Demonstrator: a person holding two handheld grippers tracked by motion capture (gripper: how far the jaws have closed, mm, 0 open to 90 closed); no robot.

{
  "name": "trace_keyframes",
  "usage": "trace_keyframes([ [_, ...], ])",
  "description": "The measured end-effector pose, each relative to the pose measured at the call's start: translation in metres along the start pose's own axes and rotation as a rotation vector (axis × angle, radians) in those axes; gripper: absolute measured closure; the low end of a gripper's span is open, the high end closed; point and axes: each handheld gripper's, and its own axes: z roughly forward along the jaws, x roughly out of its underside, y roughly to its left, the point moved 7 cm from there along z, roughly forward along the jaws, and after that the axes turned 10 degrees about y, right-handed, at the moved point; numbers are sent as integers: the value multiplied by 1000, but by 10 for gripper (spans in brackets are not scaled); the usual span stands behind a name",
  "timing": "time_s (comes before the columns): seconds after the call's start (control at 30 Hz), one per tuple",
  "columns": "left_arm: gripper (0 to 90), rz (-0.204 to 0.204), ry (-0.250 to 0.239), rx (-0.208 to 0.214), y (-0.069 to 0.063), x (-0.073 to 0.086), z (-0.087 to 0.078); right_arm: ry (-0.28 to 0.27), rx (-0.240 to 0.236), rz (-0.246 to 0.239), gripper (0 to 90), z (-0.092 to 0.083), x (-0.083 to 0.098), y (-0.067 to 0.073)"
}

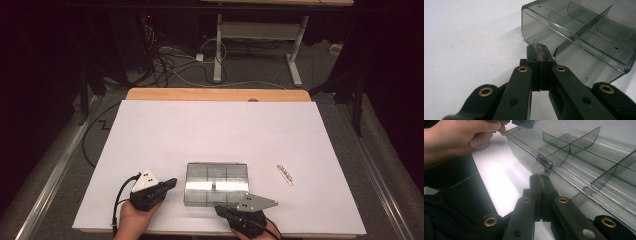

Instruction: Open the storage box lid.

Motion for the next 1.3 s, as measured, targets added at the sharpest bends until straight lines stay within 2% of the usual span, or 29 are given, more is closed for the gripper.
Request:
trace_keyframes([
  [0.4, 877, 1, 0, -1, 0, 0, 0, 18, 11, -2, 900, 3, 2, -1],
  [0.63, 877, 1, 0, -2, 0, 0, 0, -13, 1, -7, 900, -2, -2, 1],
  [1.3, 877, -12, 1, 7, 1, 0, 0, -30, 2, -9, 900, -5, -9, 1],
])
